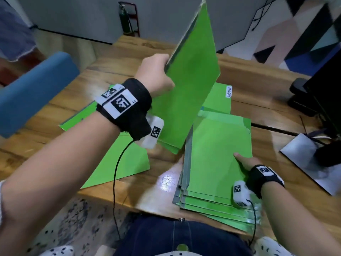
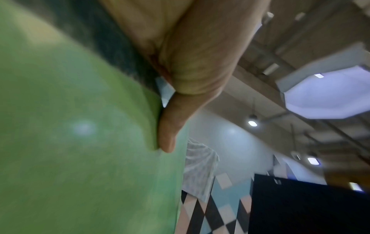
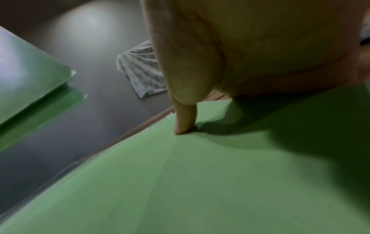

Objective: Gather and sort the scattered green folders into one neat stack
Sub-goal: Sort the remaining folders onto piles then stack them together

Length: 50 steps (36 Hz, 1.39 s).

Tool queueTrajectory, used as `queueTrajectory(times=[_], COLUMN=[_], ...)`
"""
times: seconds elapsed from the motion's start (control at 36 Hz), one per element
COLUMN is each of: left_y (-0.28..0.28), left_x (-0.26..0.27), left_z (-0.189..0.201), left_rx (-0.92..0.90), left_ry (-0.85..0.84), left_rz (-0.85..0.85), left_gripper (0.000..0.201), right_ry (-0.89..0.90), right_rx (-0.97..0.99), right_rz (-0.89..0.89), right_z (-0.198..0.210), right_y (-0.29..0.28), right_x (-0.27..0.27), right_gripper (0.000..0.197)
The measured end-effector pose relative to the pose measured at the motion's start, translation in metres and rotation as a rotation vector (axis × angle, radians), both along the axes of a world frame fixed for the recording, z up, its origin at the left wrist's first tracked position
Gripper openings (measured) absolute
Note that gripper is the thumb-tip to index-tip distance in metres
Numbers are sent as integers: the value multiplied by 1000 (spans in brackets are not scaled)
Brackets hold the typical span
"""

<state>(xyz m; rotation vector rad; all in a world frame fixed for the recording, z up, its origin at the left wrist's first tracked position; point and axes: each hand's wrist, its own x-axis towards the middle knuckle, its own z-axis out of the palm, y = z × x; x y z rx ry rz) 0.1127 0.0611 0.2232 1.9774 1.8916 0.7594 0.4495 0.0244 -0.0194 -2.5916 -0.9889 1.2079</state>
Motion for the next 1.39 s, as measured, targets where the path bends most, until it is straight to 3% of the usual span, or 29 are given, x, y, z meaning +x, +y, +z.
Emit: queueTrajectory(times=[0.11,0.17,0.19,0.22,0.31,0.33,0.44,0.61,0.78,1.03,1.11,1.19,1.31,1.39], left_y=[6,1,-3,-7,-22,-26,-40,-46,-46,-44,-39,-37,-29,-19], left_x=[-3,3,7,11,18,17,15,31,70,93,92,92,81,55], left_z=[-20,-51,-69,-88,-136,-148,-182,-195,-204,-213,-215,-219,-221,-221], left_rx=[-214,-319,-372,-427,-611,-666,-783,-880,-860,-809,-807,-786,-831,-824], left_ry=[-480,-608,-618,-596,-521,-503,-414,-354,-345,-358,-283,-212,-278,-313], left_rz=[18,68,109,151,235,247,258,205,166,174,163,122,74,65], left_gripper=[28,23,23,27,62,69,86,81,83,80,72,69,72,58], right_ry=[131,234,274,305,363,372,307,260,252,266,255,251,191,151], right_rx=[37,62,92,107,85,72,60,12,3,-1,-19,-29,-31,-44], right_rz=[-41,-100,-128,-137,-147,-155,-138,-90,-59,-91,-93,-72,-65,-59], right_z=[-1,-6,-10,-22,-41,-47,-5,-3,-3,-8,-8,-12,-15,-14], right_y=[1,2,2,5,5,7,-2,0,-2,-2,-3,-1,5,10], right_x=[11,21,26,38,56,59,22,18,14,8,6,4,0,-3], right_gripper=[96,113,109,106,140,139,98,93,92,116,128,117,100,95])
